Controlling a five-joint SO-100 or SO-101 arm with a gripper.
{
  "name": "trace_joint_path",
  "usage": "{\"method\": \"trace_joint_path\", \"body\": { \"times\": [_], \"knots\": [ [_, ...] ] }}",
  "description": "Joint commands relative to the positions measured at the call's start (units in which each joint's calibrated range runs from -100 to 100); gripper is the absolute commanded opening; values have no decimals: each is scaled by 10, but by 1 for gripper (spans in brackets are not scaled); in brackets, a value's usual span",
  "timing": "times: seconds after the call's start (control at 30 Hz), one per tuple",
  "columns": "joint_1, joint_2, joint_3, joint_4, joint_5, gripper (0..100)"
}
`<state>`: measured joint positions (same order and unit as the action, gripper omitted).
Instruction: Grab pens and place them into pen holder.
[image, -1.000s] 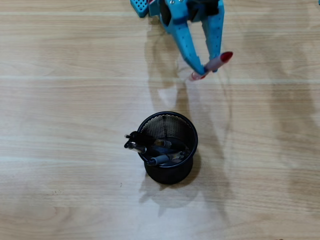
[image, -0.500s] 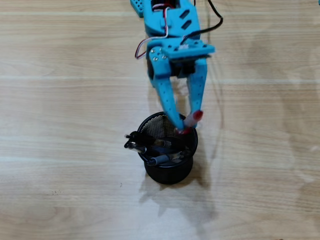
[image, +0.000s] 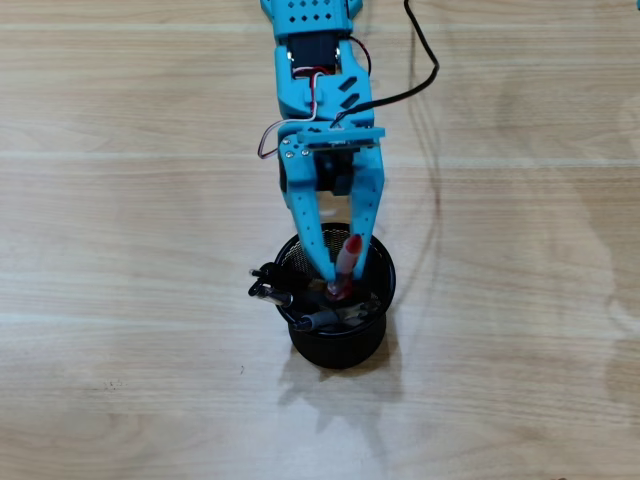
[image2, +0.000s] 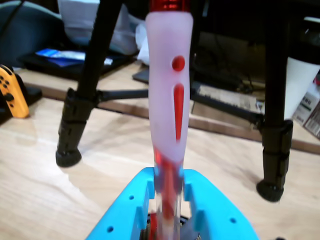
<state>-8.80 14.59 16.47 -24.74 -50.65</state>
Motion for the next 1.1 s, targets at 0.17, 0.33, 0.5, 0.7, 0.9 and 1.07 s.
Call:
{"method": "trace_joint_path", "body": {
  "times": [0.17, 0.33, 0.5, 0.7, 0.9, 1.07],
  "knots": [
    [-5, -14, 34, -89, -2, 13],
    [-6, -98, 117, -103, 3, 12],
    [-5, -264, 318, -103, 52, 8],
    [20, -481, 538, -62, 115, 3],
    [11, -656, 620, 115, 212, 3],
    [-8, -789, 615, 351, 299, 3]
  ]
}}
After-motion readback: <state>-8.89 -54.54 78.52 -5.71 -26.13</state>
